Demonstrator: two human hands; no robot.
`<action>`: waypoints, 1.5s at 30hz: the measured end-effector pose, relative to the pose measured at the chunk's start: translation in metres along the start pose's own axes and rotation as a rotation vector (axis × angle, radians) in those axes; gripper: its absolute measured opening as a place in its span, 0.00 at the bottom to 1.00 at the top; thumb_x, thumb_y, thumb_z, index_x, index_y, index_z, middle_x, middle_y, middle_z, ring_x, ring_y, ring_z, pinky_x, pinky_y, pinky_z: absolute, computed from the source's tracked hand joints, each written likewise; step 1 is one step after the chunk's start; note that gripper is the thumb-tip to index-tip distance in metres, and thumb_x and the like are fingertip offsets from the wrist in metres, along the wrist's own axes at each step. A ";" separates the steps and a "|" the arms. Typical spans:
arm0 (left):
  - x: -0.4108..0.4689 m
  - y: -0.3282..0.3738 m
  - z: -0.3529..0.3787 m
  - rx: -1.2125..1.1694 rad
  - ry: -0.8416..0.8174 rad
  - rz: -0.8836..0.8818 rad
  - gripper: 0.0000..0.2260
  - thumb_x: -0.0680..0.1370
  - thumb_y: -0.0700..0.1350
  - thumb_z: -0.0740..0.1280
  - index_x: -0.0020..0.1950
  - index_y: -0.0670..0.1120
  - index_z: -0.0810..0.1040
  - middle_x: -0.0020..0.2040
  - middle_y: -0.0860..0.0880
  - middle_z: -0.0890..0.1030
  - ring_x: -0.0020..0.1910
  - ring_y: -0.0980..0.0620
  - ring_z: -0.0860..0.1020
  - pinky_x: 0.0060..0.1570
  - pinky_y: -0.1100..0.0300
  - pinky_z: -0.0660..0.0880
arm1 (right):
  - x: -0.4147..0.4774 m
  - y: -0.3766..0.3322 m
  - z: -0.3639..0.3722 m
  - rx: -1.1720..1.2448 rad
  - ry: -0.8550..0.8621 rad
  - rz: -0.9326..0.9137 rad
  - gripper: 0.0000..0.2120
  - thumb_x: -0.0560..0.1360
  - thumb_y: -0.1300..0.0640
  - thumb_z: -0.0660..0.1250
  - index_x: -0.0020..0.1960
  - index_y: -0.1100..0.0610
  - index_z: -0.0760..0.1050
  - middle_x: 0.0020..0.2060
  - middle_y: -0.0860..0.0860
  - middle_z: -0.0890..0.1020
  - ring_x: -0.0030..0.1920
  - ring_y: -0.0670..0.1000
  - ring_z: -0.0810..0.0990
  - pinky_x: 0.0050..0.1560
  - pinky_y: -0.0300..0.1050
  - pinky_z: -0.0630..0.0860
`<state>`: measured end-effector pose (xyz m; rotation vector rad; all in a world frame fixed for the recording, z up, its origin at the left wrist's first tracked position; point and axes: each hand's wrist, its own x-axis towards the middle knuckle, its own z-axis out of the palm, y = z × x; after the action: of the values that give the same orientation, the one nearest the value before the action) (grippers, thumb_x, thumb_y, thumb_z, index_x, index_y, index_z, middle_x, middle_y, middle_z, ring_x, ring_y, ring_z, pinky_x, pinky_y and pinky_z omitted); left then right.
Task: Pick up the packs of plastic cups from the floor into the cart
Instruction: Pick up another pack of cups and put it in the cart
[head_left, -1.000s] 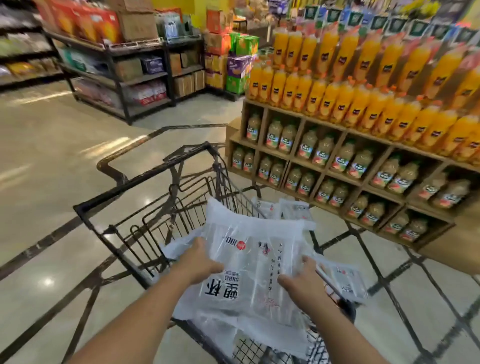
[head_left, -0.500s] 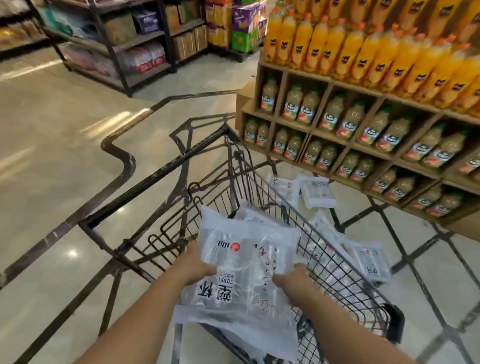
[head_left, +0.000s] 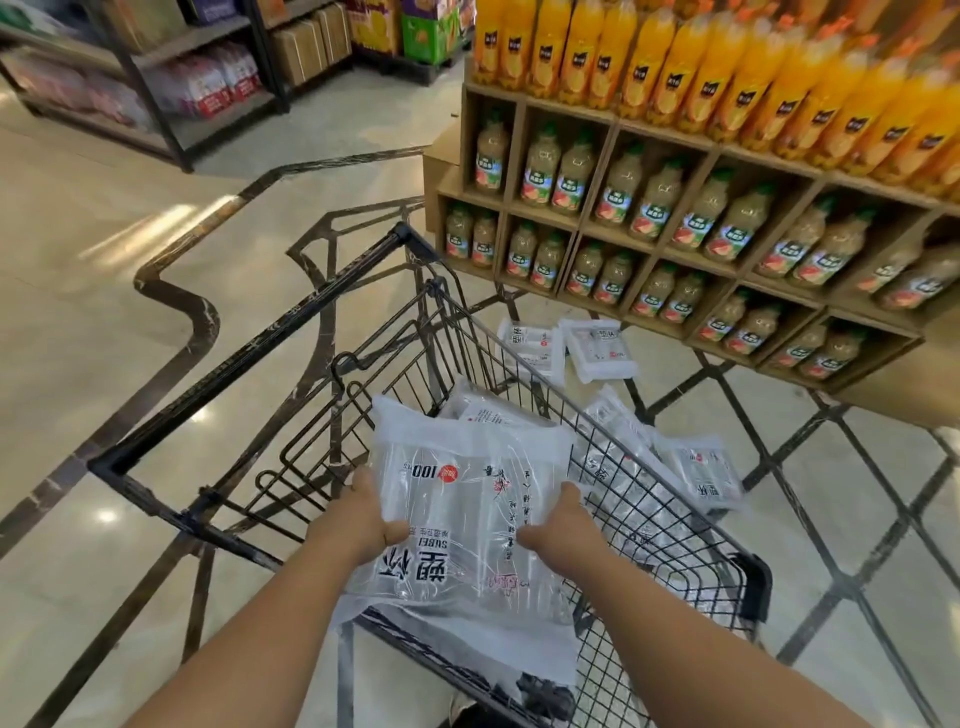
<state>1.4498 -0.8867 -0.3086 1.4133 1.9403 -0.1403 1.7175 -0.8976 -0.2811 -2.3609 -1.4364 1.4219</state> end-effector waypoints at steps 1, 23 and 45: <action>0.000 -0.001 0.001 0.005 0.011 0.006 0.42 0.71 0.58 0.74 0.73 0.47 0.51 0.66 0.42 0.72 0.60 0.42 0.75 0.58 0.45 0.74 | -0.001 0.001 0.000 -0.018 0.006 -0.013 0.45 0.73 0.51 0.73 0.78 0.55 0.46 0.67 0.61 0.72 0.49 0.55 0.80 0.48 0.50 0.80; -0.030 0.026 -0.010 0.353 0.318 0.271 0.52 0.72 0.69 0.63 0.74 0.54 0.24 0.80 0.45 0.36 0.79 0.41 0.39 0.75 0.36 0.49 | -0.015 0.008 0.006 -0.296 0.122 -0.132 0.33 0.75 0.48 0.67 0.73 0.58 0.57 0.62 0.56 0.72 0.57 0.56 0.77 0.52 0.50 0.78; -0.120 0.246 0.128 0.357 0.129 0.658 0.45 0.67 0.78 0.44 0.81 0.58 0.48 0.81 0.51 0.49 0.79 0.46 0.48 0.75 0.41 0.54 | -0.068 0.298 -0.148 -0.502 0.420 -0.024 0.49 0.69 0.21 0.49 0.81 0.48 0.44 0.80 0.57 0.49 0.79 0.61 0.50 0.75 0.62 0.55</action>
<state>1.7413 -0.9451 -0.2531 2.2734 1.4910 -0.0882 2.0168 -1.0584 -0.2822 -2.6729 -1.8291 0.5337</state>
